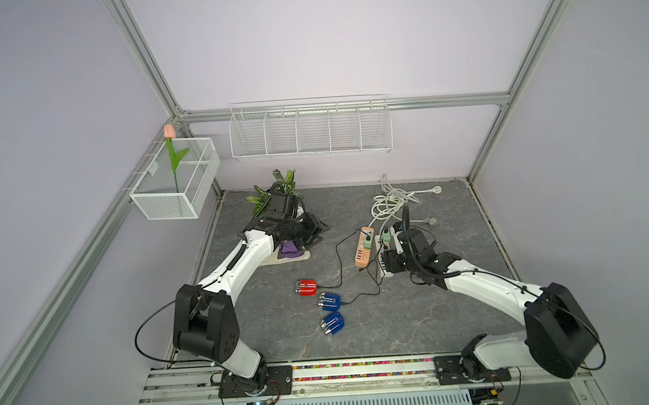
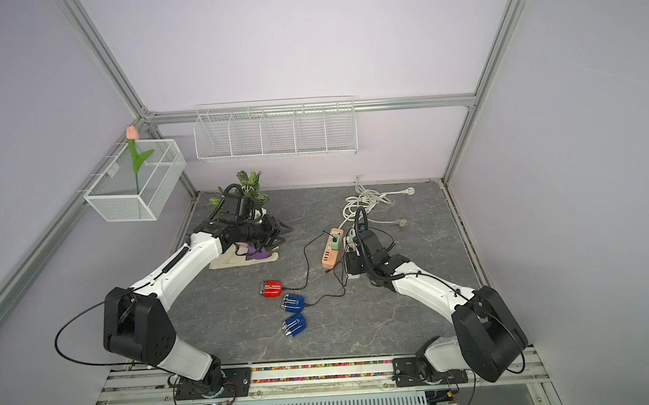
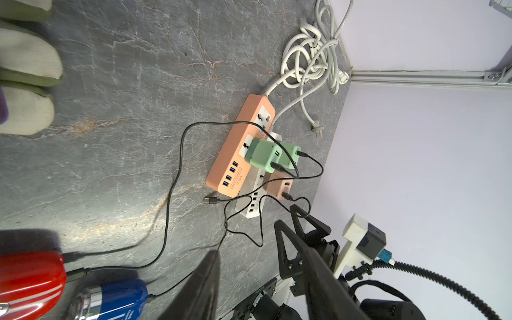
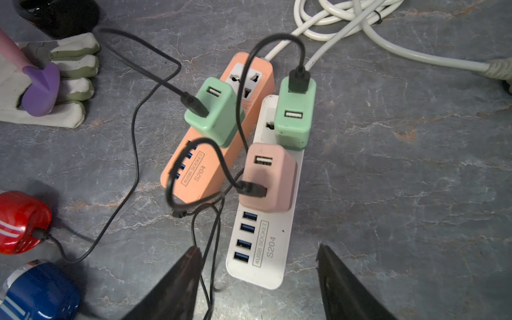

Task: Charge the electric shaver
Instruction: Insert the plug into the socket.

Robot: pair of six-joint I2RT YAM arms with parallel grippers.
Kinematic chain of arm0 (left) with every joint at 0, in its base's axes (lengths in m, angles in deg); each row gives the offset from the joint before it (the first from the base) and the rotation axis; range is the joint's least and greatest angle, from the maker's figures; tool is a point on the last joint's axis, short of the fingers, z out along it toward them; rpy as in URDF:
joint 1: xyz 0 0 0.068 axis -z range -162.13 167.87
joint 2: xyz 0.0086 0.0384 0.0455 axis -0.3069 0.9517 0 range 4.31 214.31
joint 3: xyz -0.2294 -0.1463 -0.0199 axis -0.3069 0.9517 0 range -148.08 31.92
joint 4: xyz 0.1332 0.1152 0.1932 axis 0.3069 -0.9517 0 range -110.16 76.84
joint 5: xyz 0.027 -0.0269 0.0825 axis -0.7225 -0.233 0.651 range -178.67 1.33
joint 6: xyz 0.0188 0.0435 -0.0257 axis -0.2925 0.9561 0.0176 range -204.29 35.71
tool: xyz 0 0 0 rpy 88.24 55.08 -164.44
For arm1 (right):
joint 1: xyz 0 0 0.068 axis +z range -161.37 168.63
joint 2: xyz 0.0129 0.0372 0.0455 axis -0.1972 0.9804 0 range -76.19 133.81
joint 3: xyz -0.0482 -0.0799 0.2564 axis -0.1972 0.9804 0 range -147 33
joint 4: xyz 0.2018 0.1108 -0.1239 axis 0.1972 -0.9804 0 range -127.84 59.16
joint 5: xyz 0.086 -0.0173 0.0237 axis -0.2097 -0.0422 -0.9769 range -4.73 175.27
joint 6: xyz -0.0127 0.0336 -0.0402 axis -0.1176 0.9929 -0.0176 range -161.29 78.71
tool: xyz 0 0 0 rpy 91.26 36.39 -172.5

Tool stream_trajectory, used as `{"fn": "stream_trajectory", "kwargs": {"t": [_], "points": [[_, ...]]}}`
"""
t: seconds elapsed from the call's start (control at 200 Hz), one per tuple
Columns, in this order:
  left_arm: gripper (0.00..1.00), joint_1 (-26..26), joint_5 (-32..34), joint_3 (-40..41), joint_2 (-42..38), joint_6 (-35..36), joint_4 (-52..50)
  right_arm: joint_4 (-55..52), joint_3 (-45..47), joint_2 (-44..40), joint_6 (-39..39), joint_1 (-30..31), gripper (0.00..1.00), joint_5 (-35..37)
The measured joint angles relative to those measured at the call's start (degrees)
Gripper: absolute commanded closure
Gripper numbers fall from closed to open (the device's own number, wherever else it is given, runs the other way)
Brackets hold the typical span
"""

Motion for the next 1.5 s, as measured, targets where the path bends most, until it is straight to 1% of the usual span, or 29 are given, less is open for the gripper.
{"fn": "stream_trajectory", "kwargs": {"t": [0.055,0.18,0.3,0.47,0.68,1.03,1.145,1.415,1.5], "points": [[0.5,0.0,0.0,0.0,0.0,-0.1,0.0,0.1,-0.6,1.0,-0.2,-0.2,0.35,-0.4],[0.5,0.0,0.0,0.0,-0.1,-0.4,0.0,0.4,-2.2,3.0,-0.7,-0.8,0.42,-0.7],[0.5,0.0,-0.1,0.1,-0.2,-0.4,0.0,0.9,-3.7,5.1,-1.0,-1.3,0.45,-1.2],[0.5,0.0,-0.2,0.6,-0.3,-0.4,0.2,1.0,-6.1,7.3,-1.5,-2.0,0.54,-2.0],[0.5,0.0,-0.2,0.9,-0.4,-0.4,0.2,1.2,-6.8,9.0,-1.5,-3.5,0.58,-2.5],[0.5,0.0,-0.5,0.9,-0.6,-0.4,0.4,1.7,-6.8,9.4,-1.4,-4.4,0.7,-3.6],[0.5,0.0,-0.6,0.9,-0.6,-0.4,0.5,1.9,-6.8,9.4,-1.4,-4.6,0.75,-3.9],[0.48,0.0,-1.2,0.9,-0.6,-0.4,1.3,1.8,-6.8,9.4,-1.5,-4.9,0.8,-4.4],[0.48,0.0,-1.7,1.0,-0.6,-0.6,2.2,1.8,-6.8,9.4,-1.5,-4.9,0.81,-4.4]]}}
